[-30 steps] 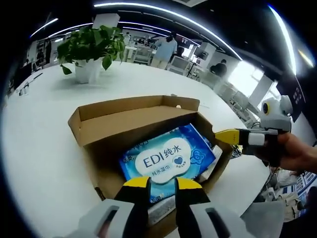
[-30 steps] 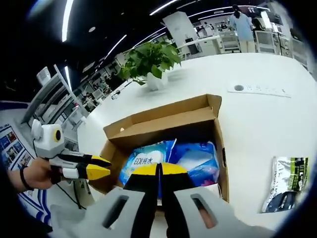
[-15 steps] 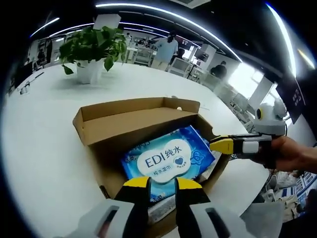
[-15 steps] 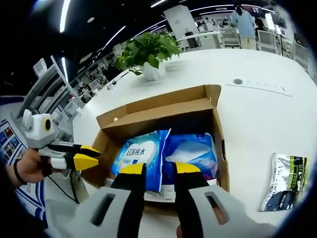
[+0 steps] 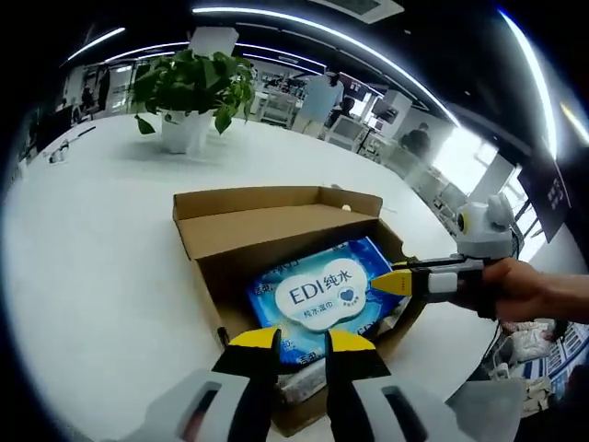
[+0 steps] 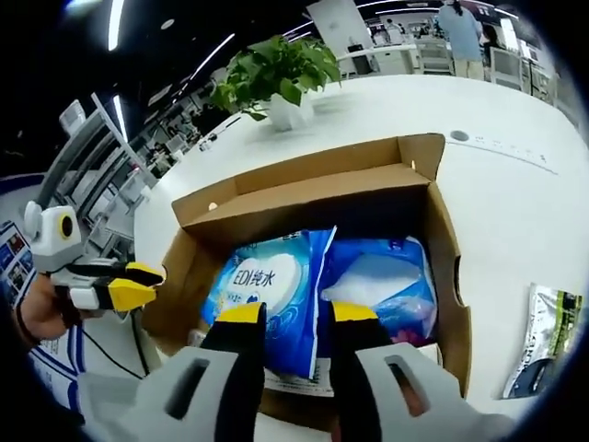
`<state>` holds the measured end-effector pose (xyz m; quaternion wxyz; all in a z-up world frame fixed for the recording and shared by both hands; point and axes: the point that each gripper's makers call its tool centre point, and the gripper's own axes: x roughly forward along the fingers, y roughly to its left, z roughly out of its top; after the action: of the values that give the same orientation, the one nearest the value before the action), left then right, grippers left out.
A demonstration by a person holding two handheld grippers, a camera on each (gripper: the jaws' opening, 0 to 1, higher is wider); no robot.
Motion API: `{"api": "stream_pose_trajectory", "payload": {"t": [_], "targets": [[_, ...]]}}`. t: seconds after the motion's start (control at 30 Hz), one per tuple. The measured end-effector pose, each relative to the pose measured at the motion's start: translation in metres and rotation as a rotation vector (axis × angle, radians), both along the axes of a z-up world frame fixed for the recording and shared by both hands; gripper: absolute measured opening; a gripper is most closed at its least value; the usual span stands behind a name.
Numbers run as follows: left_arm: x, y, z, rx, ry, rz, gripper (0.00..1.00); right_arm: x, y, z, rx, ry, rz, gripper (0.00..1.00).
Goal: Operate the shoe box by opening the lid, removing the specified soft item, and placing it in the target area until the item is outside and the box remains undamaged.
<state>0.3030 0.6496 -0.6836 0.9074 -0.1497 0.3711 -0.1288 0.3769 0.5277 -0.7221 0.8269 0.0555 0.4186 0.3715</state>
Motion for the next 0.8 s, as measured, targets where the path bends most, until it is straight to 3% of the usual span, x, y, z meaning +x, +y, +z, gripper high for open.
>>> {"api": "stream_pose_trajectory", "payload": {"t": [0.07,0.17,0.8], "targets": [[-0.002,0.002,-0.001,-0.002,0.001,0.005,0.19,0.0,-0.001,-0.001,-0.023,-0.017,0.002,0.09],[-0.003,0.004,-0.001,-0.005,0.002,0.011,0.19,0.001,-0.002,0.002,-0.032,-0.039,-0.001,0.03],[0.004,-0.006,-0.005,-0.013,0.009,-0.019,0.19,0.004,-0.021,0.022,-0.078,-0.132,-0.021,0.0]]}}
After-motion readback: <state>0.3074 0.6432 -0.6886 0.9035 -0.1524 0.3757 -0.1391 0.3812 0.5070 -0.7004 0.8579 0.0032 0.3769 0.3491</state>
